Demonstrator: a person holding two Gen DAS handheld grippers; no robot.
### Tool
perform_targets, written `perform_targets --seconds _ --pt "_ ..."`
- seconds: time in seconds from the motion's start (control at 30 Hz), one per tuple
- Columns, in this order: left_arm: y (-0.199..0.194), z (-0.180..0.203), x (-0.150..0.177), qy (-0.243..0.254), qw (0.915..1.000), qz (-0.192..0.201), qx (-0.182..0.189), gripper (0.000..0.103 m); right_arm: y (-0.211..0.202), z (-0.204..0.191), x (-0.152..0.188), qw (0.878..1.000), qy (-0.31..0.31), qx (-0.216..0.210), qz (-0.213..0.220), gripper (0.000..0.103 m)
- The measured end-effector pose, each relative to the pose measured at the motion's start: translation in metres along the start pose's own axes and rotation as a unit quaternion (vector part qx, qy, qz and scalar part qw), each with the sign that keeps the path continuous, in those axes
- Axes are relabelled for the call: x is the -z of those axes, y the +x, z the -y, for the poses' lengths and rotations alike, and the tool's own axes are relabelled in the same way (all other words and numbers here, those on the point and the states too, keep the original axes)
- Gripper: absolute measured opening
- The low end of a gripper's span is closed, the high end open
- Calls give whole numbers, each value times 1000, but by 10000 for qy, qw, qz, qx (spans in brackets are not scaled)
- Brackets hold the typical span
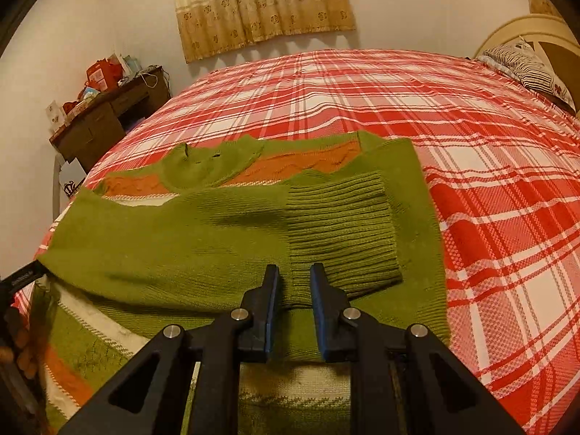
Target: Fold small clothes
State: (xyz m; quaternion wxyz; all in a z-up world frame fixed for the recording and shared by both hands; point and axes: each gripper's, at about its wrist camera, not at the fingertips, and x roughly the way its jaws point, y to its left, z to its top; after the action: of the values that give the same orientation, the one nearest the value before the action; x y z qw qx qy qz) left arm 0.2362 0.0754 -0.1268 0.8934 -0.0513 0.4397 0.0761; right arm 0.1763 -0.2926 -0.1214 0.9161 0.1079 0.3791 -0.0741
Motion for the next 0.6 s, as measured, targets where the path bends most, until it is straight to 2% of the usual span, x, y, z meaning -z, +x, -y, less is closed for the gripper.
perform_targets --seconds 0.07,0.17,0.27,0.37,0.47,0.53,0.6 --pt "-9 -5 16 217 9994 261 24 103 0 1 0 10000 19 -25 -3 18" --pt "-21 -10 28 420 9986 335 -7 103 0 2 0 10000 49 -60 4 18" --pt "-38 -22 37 366 9986 389 46 103 -5 5 1 9998 133 -140 24 18" --pt "-71 -33 45 463 9960 751 141 102 -28 11 7 9991 273 53 308 18" --pt "-90 -25 30 409 9911 1240 267 103 -52 9 1 9976 133 128 674 18" --pt "-88 -10 11 381 9875 1500 285 103 -54 1 -12 9976 -64 223 659 18" --pt "-76 12 -5 438 9868 1546 198 103 -47 -6 -22 9980 -169 170 578 18"
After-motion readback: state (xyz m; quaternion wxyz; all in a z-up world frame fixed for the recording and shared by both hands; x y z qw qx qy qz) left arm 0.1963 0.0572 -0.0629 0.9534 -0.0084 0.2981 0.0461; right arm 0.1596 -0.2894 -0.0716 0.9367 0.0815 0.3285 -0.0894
